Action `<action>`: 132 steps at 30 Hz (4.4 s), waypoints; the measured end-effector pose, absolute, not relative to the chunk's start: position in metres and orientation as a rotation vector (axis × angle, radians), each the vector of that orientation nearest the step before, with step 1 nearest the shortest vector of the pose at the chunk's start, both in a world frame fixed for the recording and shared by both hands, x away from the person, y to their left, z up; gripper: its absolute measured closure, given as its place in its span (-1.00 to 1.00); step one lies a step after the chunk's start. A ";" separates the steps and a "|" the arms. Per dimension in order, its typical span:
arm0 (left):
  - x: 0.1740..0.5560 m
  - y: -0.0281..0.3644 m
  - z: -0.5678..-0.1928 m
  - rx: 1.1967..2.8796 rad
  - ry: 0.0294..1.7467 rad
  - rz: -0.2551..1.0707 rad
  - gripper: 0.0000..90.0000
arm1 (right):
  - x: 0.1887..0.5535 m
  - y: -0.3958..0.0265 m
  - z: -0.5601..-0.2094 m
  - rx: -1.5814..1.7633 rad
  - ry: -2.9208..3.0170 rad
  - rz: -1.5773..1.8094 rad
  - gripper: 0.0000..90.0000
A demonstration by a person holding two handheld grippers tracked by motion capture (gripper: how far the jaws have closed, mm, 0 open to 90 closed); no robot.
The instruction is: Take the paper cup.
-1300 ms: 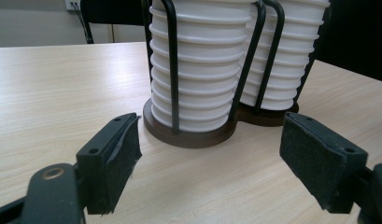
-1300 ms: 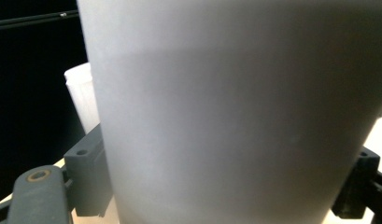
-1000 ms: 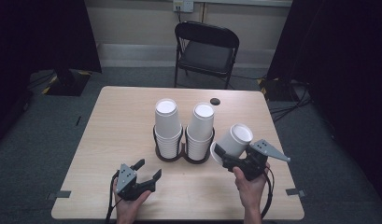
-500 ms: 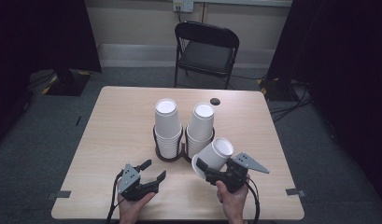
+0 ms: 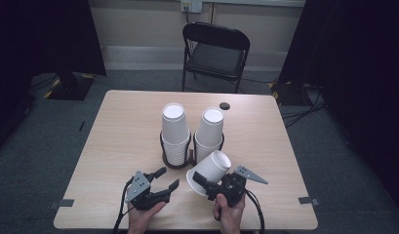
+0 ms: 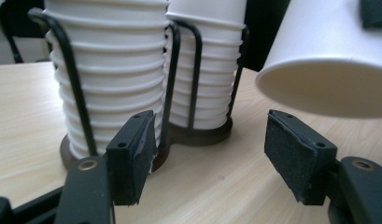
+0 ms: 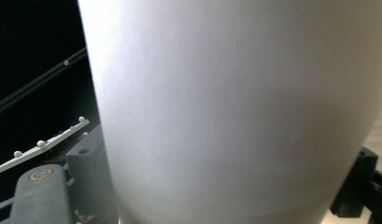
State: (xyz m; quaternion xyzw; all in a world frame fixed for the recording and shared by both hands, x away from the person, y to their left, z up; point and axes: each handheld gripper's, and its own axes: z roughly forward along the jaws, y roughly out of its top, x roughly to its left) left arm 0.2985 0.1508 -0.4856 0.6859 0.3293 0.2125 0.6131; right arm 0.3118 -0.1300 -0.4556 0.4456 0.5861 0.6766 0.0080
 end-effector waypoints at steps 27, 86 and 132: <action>0.303 0.125 -0.486 1.503 0.612 0.480 0.35 | 0.310 -0.101 -0.474 1.615 1.910 2.339 -0.65; 0.306 0.126 -0.490 1.504 0.610 0.384 0.91 | 0.329 -0.112 -0.460 1.575 1.872 2.247 -0.73; 0.318 0.173 -0.481 1.619 0.682 0.404 0.92 | 0.321 -0.137 -0.460 0.996 1.812 1.754 -0.72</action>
